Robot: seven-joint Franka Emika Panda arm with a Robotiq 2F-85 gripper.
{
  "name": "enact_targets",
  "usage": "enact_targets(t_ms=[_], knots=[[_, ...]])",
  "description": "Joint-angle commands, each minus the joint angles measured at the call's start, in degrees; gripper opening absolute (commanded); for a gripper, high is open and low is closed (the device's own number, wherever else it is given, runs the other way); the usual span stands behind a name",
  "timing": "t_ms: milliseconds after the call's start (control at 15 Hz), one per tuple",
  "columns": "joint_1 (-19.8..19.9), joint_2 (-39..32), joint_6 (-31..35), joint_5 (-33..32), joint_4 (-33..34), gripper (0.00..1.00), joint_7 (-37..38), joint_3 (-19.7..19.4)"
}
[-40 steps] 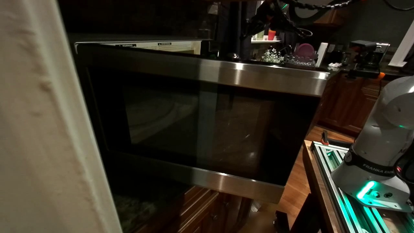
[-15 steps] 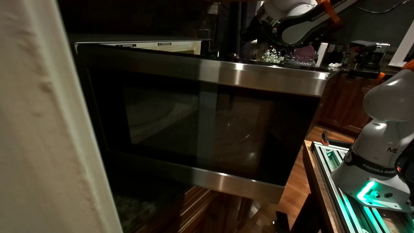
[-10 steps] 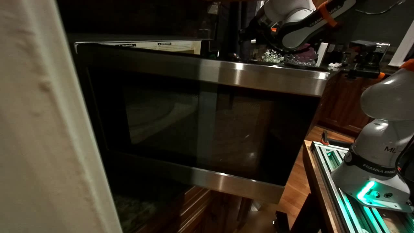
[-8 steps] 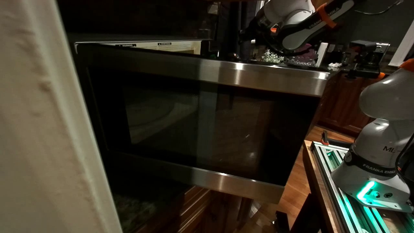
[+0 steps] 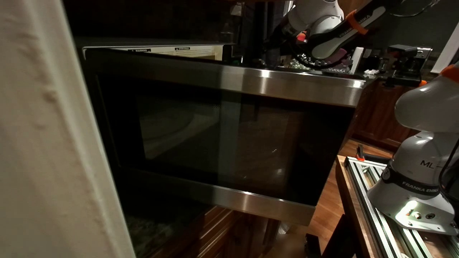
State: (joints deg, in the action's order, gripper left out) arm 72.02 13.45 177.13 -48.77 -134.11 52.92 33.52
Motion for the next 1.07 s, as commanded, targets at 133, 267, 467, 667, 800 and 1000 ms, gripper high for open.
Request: enact_targets(t_ms=[133,267,467,667,800,1000], knots=[[4.9,-3.2,0.7,-5.1,2.1,0.0,3.7,4.8],[6.0,-4.1,0.7,-6.3,2.6,0.0,4.4,5.9],[7.9,-5.0,1.6,-9.2,3.5,0.0,5.6,7.6],[9.3,-5.5,2.6,-12.3,4.5,0.0,7.4,8.8],[10.1,-5.9,3.7,-14.0,5.1,0.0,8.6,9.4],[10.7,-6.5,3.3,-15.7,5.5,0.0,9.1,10.2]])
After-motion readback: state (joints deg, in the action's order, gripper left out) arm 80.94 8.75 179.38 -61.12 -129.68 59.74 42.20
